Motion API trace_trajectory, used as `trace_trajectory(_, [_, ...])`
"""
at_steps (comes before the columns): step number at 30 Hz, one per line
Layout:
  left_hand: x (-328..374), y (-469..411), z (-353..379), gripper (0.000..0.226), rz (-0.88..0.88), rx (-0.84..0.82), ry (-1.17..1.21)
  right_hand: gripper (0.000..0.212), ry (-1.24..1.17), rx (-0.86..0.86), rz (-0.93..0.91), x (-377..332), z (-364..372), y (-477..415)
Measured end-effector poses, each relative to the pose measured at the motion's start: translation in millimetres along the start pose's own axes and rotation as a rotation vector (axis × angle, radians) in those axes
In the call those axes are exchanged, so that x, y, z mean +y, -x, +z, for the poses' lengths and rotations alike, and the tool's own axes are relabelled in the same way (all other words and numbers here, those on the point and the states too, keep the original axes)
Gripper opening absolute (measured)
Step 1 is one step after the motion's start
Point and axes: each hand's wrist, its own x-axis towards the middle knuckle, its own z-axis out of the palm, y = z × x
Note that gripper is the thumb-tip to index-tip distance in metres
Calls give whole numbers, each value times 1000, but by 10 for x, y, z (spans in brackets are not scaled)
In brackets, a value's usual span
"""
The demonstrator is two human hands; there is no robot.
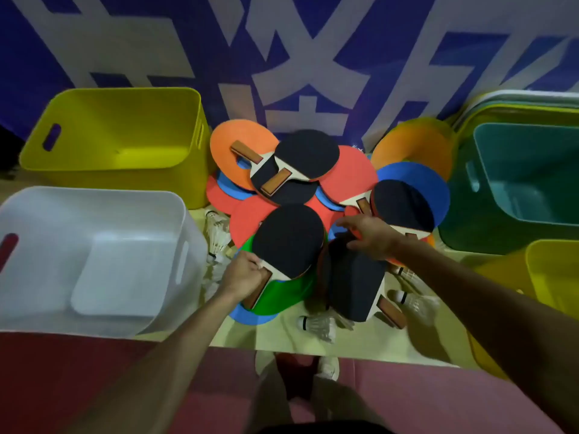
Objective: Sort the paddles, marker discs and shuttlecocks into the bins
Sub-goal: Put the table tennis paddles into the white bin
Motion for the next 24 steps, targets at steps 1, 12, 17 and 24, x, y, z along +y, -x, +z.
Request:
trace_trajectory(1, [-51, 6, 26, 16, -7, -15, 27, 55, 45, -49, 0, -26, 8, -11])
trace_trajectory(12, [-299, 55, 215, 32, 10, -38, -190, 19, 139, -139, -24, 36, 78, -95])
trace_trajectory(17, [-242, 113, 265, 17, 59, -7, -161, 9, 105, -162, -33, 59, -30, -66])
trace_trajectory(24, [-53, 278, 175, 23, 132, 18, -141, 12, 14, -110, -115, 132, -360, 41])
